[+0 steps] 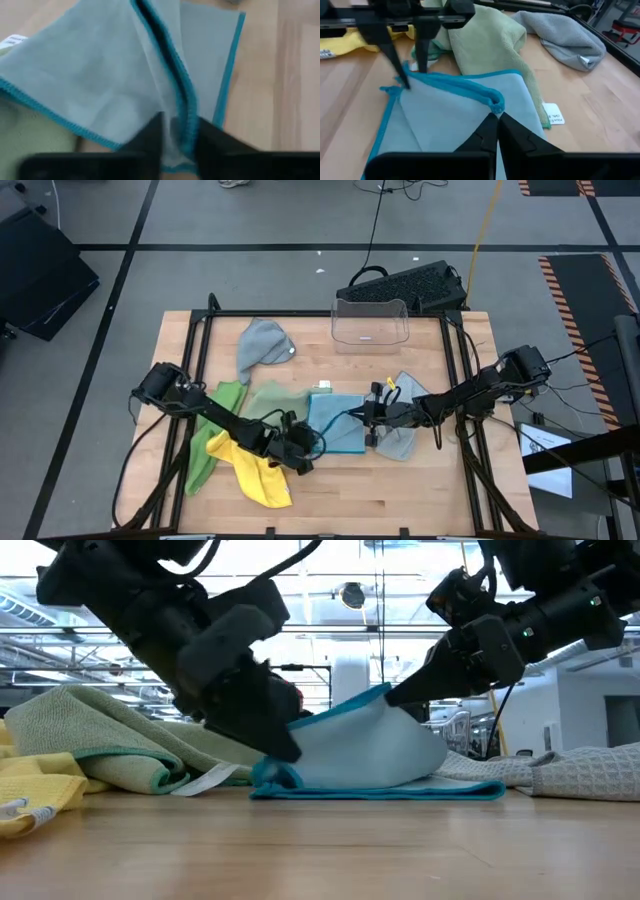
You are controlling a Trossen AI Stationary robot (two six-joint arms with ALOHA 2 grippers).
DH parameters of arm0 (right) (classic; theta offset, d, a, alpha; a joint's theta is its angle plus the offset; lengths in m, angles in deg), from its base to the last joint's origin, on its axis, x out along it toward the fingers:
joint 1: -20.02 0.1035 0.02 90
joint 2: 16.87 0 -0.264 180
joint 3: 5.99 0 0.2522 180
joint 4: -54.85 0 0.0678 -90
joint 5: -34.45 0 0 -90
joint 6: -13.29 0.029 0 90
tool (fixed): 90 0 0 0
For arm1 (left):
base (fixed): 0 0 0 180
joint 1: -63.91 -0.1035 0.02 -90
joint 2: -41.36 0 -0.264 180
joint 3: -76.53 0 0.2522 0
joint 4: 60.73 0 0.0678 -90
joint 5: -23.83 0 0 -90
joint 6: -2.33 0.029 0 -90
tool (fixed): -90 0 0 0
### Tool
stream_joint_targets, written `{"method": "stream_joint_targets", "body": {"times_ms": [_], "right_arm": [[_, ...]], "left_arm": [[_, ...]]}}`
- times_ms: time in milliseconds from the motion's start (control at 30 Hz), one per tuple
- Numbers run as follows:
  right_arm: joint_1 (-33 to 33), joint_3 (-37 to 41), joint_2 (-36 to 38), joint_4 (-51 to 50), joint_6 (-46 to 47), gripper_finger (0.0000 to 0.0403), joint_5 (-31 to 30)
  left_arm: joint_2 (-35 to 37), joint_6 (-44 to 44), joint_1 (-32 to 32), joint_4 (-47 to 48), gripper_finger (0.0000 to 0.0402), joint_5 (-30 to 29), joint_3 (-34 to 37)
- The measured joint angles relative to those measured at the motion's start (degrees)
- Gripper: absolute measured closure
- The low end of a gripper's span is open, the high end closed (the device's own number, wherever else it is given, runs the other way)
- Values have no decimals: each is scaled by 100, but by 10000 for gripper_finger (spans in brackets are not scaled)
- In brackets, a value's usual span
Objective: Fold microfiber towels
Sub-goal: Fold the blue towel
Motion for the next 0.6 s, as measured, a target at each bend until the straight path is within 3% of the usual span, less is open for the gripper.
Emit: {"method": "stream_joint_targets", "body": {"times_ms": [67,233,400,600], "right_arm": [[0,0,14,34,-112,399,0],[-90,0,279,58,-349,399,0],[-331,0,760,56,-836,399,4],[-767,-2,1353,-31,-1089,399,204]], "left_arm": [[189,199,-9,179,383,4,5],[964,973,-152,486,392,-222,4],[1761,2416,-406,498,394,-719,2],[2149,3292,-1067,477,396,-683,-4]]}}
